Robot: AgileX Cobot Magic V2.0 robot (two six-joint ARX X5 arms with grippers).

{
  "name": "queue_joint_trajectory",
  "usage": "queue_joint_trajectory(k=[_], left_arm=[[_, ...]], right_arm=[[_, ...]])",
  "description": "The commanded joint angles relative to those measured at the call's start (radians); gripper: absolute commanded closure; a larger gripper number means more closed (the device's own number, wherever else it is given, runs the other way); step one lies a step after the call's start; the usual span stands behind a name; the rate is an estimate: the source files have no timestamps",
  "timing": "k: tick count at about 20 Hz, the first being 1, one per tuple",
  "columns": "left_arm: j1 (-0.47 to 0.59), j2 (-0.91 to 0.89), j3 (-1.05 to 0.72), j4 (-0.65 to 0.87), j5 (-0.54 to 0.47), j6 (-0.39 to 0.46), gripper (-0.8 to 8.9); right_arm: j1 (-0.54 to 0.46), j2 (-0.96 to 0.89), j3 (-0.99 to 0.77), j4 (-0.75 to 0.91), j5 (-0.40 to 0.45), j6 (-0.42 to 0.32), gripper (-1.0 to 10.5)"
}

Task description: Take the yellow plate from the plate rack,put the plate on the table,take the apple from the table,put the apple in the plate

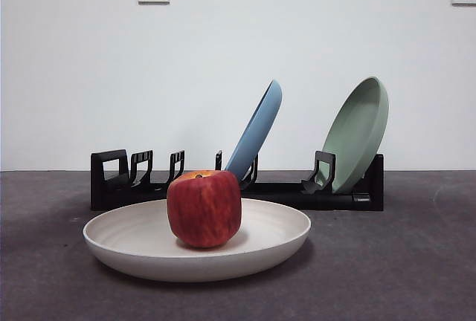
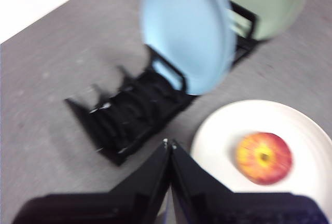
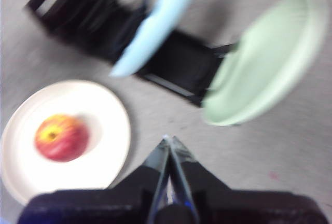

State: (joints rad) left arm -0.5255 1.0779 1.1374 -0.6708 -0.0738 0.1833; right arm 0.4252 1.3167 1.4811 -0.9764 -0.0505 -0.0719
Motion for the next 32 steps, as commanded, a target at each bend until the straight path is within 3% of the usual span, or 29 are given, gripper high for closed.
queue_joint_trajectory(k=[1,4,7,14,21,24,28,30,32], left_arm=[[0.084,0.0,-0.005,0.02,0.059,0.003,8.26],[0.141,-0.005,-0.006,0.053,0.117,-0.021,8.26],[0.154,-0.029,-0.006,0.104,0.134,-0.05,8.26],[0.154,-0.113,-0.041,0.163,0.133,-0.057,8.26],[0.154,-0.322,-0.381,0.345,0.128,-0.145,8.26],[0.154,-0.431,-0.555,0.43,0.126,-0.205,8.26],[0.154,-0.57,-0.713,0.476,0.101,-0.253,8.26],[0.154,-0.6,-0.732,0.475,0.101,-0.252,8.26],[0.154,-0.603,-0.731,0.473,0.105,-0.272,8.26]], right_arm=[[-0.035,-0.033,0.0,0.007,-0.002,0.003,9.6],[-0.052,-0.076,-0.006,0.019,-0.001,0.015,9.6],[-0.052,-0.15,-0.082,0.144,-0.001,0.033,9.6],[-0.05,-0.362,-0.46,0.421,0.001,0.122,9.6],[-0.042,-0.63,-0.848,0.646,0.017,0.232,9.6],[-0.003,-0.756,-0.98,0.678,0.106,0.256,9.6],[0.054,-0.889,-1.073,0.676,0.167,0.312,9.6],[0.062,-0.895,-1.075,0.677,0.197,0.311,9.5],[0.062,-0.883,-1.075,0.678,0.218,0.368,9.5]])
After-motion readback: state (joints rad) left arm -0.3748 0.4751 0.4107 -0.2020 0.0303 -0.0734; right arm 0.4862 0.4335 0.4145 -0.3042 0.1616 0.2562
